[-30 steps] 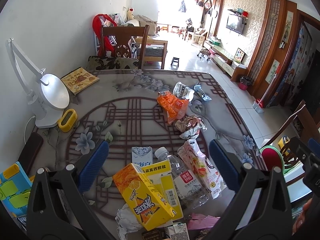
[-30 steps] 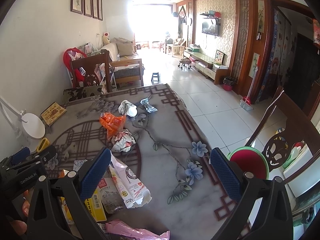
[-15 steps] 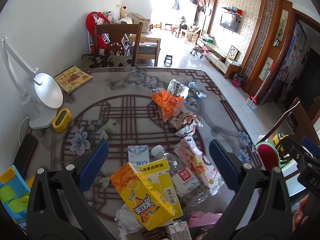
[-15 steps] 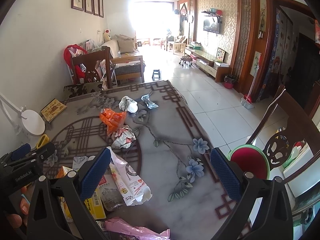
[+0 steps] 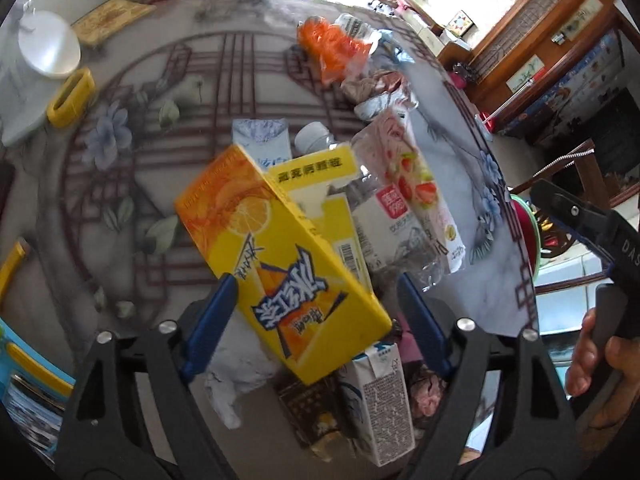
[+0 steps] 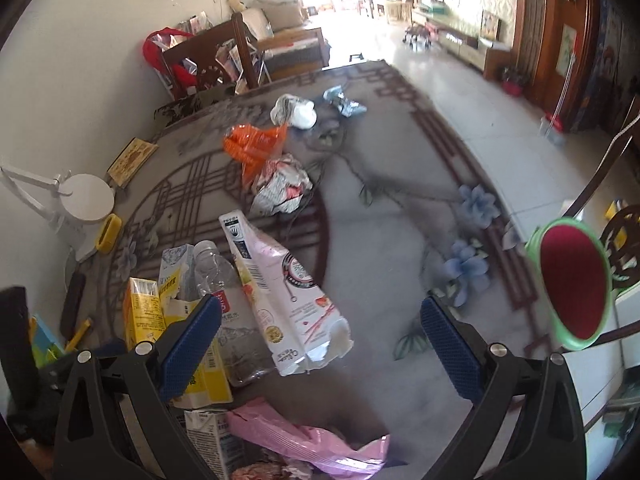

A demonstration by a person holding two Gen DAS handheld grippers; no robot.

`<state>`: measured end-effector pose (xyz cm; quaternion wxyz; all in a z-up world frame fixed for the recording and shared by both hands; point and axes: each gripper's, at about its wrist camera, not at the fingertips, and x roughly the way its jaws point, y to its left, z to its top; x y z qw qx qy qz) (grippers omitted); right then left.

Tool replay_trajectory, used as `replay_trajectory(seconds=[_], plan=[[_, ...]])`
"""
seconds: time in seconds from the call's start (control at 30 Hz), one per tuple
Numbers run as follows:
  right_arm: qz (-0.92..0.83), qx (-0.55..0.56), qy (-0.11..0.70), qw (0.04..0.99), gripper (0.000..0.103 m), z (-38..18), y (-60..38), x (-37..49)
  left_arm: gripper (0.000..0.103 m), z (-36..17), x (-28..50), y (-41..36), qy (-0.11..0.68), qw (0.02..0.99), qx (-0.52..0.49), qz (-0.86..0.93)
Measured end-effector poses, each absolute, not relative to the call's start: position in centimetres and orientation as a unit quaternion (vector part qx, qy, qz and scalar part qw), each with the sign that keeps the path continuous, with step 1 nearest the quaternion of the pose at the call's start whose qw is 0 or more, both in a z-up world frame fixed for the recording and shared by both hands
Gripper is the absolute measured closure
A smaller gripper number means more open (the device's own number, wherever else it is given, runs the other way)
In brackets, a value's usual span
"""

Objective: Collect trash
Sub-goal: 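Grasp the yellow snack box with the left tool while the right tool grasps the pink strawberry carton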

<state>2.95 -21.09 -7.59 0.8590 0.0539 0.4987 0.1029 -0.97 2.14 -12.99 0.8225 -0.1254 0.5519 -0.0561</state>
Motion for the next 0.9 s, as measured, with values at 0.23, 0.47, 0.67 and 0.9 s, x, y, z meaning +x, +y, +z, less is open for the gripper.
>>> replay_trajectory(seconds=[0.23, 0.47, 0.67, 0.9], plan=[[0.122, 0.022, 0.511, 0.850, 0.007, -8.7, -19.1, 4.4, 0.024, -14.2, 1.3, 3.4, 0.574, 0.801, -0.166, -0.026], [0.140, 0.004, 0.537, 0.832, 0.007, -10.8, -17.9, 6.9, 0.040, -16.6, 2.0, 4.9, 0.600, 0.773, -0.205, -0.014], [0.161, -0.007, 0.557, 0.815, 0.007, -12.7, -16.9, 8.4, 0.064, -15.1, 1.8, 5.7, 0.569, 0.794, -0.212, -0.012], [0.169, -0.014, 0.590, 0.789, 0.008, -15.8, -15.8, 9.5, 0.064, -11.8, 1.5, 6.5, 0.522, 0.831, -0.194, -0.008]])
